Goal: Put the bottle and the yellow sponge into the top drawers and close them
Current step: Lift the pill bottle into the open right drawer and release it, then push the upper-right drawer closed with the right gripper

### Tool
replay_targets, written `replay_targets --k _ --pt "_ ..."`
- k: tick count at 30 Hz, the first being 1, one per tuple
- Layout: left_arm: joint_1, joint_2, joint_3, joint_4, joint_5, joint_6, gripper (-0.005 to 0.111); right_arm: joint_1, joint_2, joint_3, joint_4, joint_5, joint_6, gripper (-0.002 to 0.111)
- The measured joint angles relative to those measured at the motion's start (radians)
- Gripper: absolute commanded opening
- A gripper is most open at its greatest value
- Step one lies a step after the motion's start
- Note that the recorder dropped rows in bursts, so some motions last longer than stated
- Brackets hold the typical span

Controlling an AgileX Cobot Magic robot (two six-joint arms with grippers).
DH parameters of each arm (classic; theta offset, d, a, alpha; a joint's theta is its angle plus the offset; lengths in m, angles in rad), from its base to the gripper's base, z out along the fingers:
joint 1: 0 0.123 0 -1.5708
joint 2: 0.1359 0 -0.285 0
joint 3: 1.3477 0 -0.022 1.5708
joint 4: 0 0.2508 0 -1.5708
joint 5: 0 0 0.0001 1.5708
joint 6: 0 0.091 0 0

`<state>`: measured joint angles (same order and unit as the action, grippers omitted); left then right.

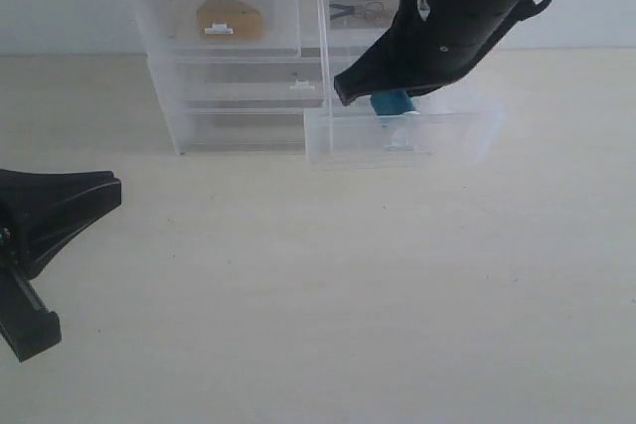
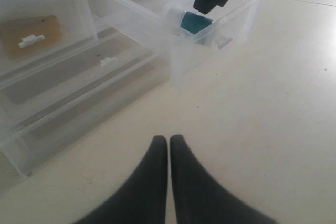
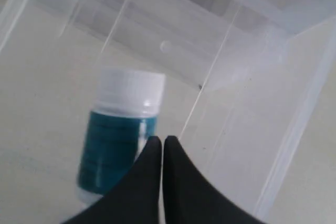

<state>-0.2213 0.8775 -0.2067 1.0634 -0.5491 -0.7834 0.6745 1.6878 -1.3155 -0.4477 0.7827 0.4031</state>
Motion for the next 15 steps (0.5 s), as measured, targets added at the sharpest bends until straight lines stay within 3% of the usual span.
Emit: replay_targets --k 9,15 --pt "0.000 0.000 0.000 0.000 0.005 0.000 0.004 0.019 -0.228 -0.031 0.098 0.110 0.000 0.001" --pt "0.000 0.000 0.000 0.000 0.005 0.000 0.004 0.104 -0.370 0.165 0.146 0.089 0.001 0.001"
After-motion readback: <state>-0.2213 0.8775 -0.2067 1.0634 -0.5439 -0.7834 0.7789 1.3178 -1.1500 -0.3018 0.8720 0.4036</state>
